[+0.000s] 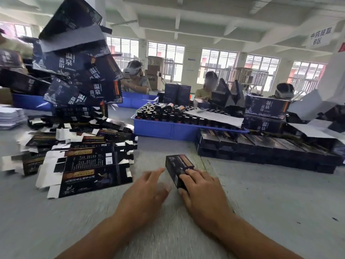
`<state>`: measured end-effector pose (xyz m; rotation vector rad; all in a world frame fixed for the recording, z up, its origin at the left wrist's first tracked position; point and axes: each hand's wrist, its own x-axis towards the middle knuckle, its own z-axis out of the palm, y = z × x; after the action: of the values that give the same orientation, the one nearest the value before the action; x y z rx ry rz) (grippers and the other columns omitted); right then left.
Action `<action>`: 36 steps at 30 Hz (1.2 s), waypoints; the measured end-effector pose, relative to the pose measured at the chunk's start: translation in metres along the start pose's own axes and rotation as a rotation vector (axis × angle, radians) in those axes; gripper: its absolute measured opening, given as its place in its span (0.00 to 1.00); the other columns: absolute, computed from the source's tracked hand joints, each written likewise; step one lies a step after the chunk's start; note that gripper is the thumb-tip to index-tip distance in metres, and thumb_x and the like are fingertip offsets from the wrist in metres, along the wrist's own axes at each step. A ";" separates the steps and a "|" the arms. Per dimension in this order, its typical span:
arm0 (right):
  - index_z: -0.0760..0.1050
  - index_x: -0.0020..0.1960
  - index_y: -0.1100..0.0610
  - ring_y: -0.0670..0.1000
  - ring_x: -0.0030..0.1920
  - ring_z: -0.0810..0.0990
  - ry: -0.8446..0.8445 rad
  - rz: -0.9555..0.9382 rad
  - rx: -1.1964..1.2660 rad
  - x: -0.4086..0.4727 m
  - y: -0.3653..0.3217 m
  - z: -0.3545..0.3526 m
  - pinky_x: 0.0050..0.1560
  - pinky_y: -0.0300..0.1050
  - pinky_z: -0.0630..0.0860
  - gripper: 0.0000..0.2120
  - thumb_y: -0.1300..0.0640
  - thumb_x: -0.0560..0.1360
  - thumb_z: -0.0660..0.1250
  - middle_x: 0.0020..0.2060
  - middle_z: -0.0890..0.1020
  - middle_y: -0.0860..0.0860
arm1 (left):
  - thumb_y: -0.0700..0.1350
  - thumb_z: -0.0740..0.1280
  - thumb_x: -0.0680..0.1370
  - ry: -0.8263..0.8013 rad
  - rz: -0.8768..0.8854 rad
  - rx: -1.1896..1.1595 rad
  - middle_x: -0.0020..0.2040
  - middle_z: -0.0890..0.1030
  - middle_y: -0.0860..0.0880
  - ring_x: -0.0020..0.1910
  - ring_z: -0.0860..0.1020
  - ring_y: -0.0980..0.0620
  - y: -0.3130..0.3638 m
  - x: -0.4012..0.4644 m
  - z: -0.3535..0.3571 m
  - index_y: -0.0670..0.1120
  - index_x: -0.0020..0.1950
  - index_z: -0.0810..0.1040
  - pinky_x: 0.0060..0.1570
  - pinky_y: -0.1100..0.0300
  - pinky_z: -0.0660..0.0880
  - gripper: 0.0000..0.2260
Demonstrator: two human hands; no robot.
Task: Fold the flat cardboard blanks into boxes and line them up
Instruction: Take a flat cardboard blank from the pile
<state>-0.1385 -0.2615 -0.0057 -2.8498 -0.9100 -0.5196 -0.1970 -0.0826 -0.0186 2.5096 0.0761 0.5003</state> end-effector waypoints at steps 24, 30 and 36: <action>0.44 0.82 0.57 0.62 0.81 0.46 -0.220 0.191 -0.131 0.168 0.041 0.060 0.80 0.58 0.47 0.30 0.58 0.83 0.49 0.81 0.47 0.62 | 0.68 0.51 0.81 -0.053 0.087 0.211 0.74 0.64 0.62 0.72 0.61 0.58 -0.013 0.013 0.012 0.62 0.76 0.60 0.66 0.59 0.62 0.25; 0.51 0.82 0.49 0.57 0.81 0.50 -0.056 0.062 0.006 0.129 0.028 0.037 0.79 0.54 0.52 0.30 0.56 0.83 0.55 0.81 0.52 0.57 | 0.64 0.54 0.82 -0.049 0.071 0.170 0.72 0.67 0.58 0.70 0.65 0.54 -0.006 0.009 0.007 0.58 0.76 0.64 0.67 0.55 0.65 0.24; 0.65 0.75 0.46 0.45 0.75 0.64 -0.221 -0.023 0.175 0.043 0.011 0.032 0.74 0.38 0.55 0.19 0.49 0.85 0.54 0.76 0.66 0.46 | 0.50 0.62 0.79 0.063 0.045 0.191 0.73 0.68 0.51 0.70 0.67 0.49 -0.018 0.012 0.002 0.53 0.75 0.68 0.68 0.54 0.65 0.23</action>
<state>-0.0898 -0.2401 -0.0207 -2.7770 -0.9697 -0.1199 -0.1841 -0.0666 -0.0258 2.6870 0.0957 0.6175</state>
